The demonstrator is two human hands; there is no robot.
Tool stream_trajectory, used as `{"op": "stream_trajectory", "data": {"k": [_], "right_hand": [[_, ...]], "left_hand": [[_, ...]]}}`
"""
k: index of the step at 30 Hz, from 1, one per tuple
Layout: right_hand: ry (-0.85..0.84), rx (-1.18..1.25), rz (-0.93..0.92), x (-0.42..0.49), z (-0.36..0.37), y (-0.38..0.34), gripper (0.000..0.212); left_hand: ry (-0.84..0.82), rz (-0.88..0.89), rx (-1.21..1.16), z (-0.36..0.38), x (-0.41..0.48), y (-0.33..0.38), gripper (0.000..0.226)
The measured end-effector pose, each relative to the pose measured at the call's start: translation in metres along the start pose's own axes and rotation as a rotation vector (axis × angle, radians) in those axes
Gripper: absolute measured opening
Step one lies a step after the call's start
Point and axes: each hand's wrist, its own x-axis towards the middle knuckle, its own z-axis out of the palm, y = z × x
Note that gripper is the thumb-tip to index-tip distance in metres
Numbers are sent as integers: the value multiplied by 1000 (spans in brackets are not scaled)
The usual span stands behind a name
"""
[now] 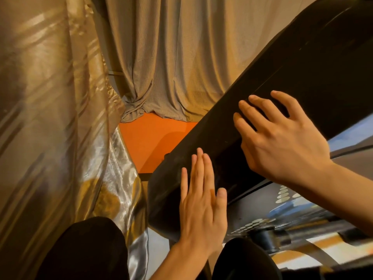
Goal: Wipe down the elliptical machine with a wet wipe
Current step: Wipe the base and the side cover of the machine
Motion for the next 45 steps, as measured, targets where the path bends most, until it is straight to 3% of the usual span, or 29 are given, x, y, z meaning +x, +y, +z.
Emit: {"op": "stream_trajectory", "data": {"k": [7, 13, 22, 27, 30, 36, 45], "right_hand": [[-32, 8, -4, 1, -1, 0, 57], [-17, -9, -4, 0, 0, 0, 54], [-23, 23, -2, 1, -1, -1, 55], [-8, 8, -1, 0, 0, -1, 53], [-13, 2, -3, 1, 1, 0, 54], [4, 45, -2, 2, 0, 1, 54], [19, 20, 0, 0, 1, 0, 52]], "left_hand": [[-44, 166, -24, -5, 53, 41, 79], [-29, 106, -41, -5, 15, -3, 78], [-106, 165, -159, -11, 51, 20, 75], [-2, -7, 28, 2, 17, 2, 70], [5, -96, -13, 7, 24, 18, 77], [-84, 175, -119, -6, 63, 36, 72], [37, -89, -133, 7, 8, 1, 75]]}}
